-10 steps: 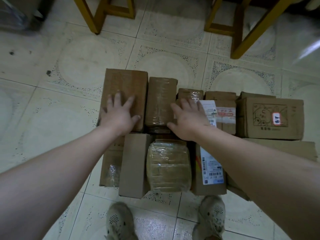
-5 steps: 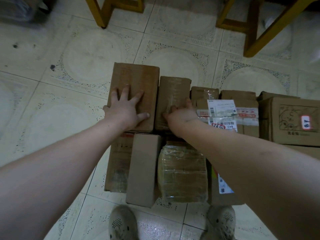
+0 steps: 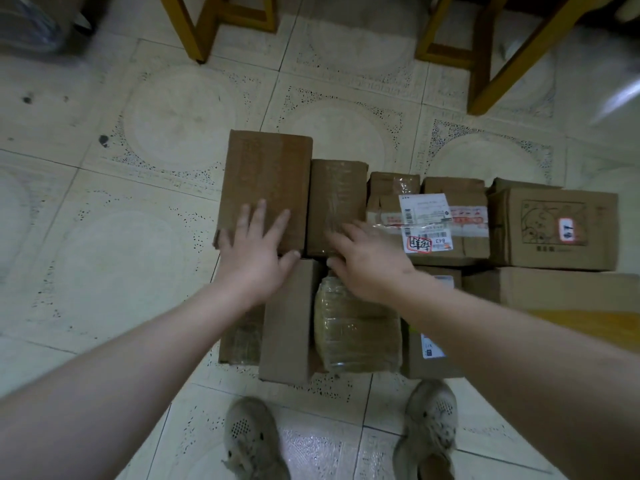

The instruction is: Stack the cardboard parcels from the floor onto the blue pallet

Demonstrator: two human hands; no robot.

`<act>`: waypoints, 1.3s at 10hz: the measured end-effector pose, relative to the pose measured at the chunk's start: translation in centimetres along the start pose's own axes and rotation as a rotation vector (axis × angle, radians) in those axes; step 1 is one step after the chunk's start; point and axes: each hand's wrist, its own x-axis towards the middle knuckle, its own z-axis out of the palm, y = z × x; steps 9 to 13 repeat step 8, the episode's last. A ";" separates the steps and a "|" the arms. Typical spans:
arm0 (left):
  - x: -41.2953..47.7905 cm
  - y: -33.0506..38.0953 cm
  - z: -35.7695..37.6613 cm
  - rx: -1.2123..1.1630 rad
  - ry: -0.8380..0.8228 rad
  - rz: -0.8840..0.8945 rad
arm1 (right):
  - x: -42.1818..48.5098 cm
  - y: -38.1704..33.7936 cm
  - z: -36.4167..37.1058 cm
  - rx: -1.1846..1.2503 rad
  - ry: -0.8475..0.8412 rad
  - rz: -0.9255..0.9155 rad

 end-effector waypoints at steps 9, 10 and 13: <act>-18.7 4.4 -4.9 0.137 -0.346 -0.041 | -19.9 -1.4 -2.4 -0.067 -0.189 0.217; -18.7 4.4 -4.9 0.137 -0.346 -0.041 | -19.9 -1.4 -2.4 -0.067 -0.189 0.217; -18.7 4.4 -4.9 0.137 -0.346 -0.041 | -19.9 -1.4 -2.4 -0.067 -0.189 0.217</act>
